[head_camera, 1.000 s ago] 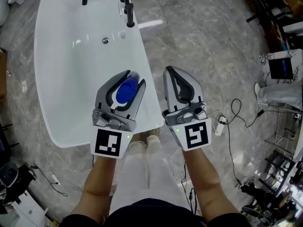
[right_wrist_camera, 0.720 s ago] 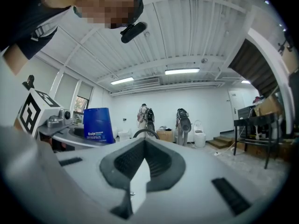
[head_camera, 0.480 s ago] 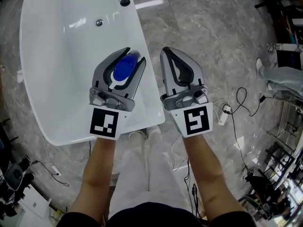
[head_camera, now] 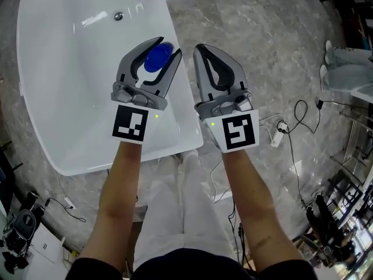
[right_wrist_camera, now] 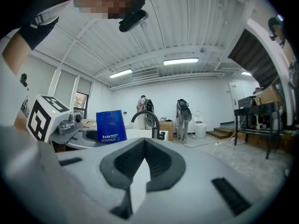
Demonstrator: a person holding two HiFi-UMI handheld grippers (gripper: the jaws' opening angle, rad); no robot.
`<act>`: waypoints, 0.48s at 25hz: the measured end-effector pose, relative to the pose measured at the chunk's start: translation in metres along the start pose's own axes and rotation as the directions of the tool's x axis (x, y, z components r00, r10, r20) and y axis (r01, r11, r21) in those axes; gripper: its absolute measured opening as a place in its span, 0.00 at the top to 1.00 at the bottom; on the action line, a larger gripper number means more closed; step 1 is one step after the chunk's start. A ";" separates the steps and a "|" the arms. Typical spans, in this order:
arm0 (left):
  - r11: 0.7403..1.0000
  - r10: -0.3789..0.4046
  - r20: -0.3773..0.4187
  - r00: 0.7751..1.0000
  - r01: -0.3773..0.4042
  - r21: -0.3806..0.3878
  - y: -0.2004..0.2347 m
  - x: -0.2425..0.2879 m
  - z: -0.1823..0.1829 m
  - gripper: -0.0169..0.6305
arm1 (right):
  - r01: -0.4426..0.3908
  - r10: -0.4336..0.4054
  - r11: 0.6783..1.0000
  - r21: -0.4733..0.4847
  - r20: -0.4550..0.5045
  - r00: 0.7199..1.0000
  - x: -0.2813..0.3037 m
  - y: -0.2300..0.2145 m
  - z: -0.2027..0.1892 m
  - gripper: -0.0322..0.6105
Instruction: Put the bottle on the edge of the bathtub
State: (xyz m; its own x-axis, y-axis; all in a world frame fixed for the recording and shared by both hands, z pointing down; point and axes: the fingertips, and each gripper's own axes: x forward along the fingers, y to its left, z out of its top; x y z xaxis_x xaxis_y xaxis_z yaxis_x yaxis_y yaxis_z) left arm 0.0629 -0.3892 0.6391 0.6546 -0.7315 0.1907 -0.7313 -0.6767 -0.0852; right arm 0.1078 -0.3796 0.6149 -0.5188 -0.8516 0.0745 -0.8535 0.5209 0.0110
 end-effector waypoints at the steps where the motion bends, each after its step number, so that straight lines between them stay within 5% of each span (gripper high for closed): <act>1: 1.000 -0.001 -0.003 1.000 0.001 -0.006 0.000 0.002 -0.005 0.74 | 0.003 -0.003 1.000 0.004 -0.005 1.000 -0.001 0.000 -0.004 0.95; 12: 1.000 -0.013 -0.061 0.998 0.011 -0.028 0.009 0.040 -0.047 0.74 | 0.010 -0.008 0.999 0.036 -0.068 0.998 0.009 -0.014 -0.042 0.95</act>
State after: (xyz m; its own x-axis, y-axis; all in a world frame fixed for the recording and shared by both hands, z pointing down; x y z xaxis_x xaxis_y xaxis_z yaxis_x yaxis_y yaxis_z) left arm 0.0740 -0.4205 0.6923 0.6513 -0.7162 0.2508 -0.7288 -0.6824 -0.0561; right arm 0.1172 -0.3920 0.6575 -0.5076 -0.8498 0.1421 -0.8600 0.5096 -0.0245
